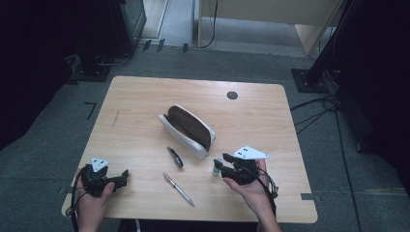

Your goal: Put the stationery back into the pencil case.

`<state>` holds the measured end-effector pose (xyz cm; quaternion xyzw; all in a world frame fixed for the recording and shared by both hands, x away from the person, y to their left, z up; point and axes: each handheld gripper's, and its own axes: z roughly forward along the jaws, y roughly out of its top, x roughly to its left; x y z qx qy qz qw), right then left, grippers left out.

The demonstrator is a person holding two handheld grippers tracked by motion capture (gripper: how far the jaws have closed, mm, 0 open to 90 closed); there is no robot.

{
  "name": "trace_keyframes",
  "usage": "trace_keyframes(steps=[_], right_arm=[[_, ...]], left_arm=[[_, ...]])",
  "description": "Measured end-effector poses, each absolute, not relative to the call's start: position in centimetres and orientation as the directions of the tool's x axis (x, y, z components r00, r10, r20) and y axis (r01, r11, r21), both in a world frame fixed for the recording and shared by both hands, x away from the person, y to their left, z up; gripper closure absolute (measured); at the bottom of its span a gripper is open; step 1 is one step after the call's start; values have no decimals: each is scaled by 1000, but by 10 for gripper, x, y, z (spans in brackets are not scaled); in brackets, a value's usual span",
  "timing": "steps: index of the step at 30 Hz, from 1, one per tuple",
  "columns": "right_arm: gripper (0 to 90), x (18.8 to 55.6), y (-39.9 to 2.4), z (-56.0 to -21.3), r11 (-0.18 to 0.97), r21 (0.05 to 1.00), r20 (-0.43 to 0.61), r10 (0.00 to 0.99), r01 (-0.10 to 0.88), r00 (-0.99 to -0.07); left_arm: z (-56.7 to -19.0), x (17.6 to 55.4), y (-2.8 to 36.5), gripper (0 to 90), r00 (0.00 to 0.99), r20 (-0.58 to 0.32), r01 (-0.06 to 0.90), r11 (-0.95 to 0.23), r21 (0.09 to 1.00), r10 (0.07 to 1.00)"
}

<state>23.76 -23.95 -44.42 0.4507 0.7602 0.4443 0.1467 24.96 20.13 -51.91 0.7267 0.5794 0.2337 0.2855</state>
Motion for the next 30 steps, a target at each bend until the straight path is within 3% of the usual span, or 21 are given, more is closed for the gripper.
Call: trace_keyframes(steps=[18,30], right_arm=[[658,232,-231,-459,253,811,88,839,528,-537],[662,235,-232,-442,240,828,86,838,506,-538]], left_arm=[[-519,250,201,0,220,10,709,-167,685,975],[-519,250,201,0,219,9,708,-166,686,976]])
